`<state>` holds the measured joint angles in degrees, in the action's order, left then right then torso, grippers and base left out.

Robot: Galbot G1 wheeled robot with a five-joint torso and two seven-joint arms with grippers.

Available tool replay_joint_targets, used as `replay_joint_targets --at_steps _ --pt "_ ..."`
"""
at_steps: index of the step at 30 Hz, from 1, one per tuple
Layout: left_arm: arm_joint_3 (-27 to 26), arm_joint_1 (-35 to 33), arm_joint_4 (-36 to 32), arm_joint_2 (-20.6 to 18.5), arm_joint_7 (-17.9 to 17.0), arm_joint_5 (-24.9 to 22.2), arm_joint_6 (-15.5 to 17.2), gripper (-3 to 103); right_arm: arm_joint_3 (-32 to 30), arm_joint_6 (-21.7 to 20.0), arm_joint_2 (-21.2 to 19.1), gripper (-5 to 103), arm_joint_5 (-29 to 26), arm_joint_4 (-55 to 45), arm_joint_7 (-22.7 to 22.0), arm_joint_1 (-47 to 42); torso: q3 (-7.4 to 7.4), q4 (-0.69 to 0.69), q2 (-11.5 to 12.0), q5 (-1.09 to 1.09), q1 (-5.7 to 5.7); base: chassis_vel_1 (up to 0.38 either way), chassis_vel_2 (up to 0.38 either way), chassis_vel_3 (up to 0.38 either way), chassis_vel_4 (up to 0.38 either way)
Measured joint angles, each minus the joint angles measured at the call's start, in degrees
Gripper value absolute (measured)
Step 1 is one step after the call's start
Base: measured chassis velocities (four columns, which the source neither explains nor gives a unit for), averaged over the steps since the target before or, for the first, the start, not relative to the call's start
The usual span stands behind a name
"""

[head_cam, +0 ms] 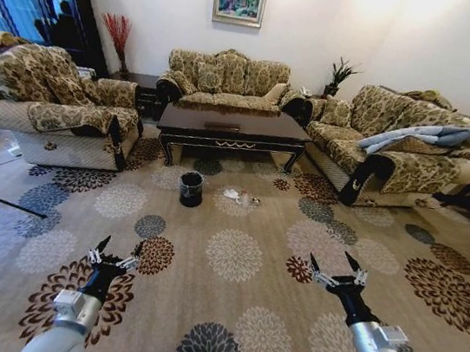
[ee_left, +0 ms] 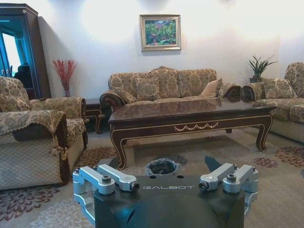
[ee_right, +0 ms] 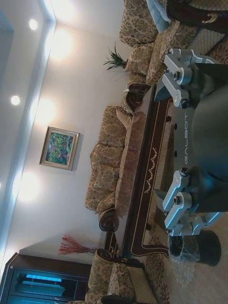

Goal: Move to the front of the table and pick up the trash from the floor, then place it into the trash bin.

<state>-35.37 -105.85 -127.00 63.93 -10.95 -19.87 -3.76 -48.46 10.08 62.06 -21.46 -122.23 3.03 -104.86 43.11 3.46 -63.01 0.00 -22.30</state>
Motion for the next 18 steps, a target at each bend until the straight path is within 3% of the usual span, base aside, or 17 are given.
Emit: replay_joint_targets --at_steps 18 --pt "0.3 -0.33 0.4 0.02 -0.04 0.04 -0.3 100 0.48 0.05 0.28 100 0.29 0.58 -0.22 0.15 0.0 0.0 0.0 0.0 0.0 0.0 0.0 0.0 0.0"
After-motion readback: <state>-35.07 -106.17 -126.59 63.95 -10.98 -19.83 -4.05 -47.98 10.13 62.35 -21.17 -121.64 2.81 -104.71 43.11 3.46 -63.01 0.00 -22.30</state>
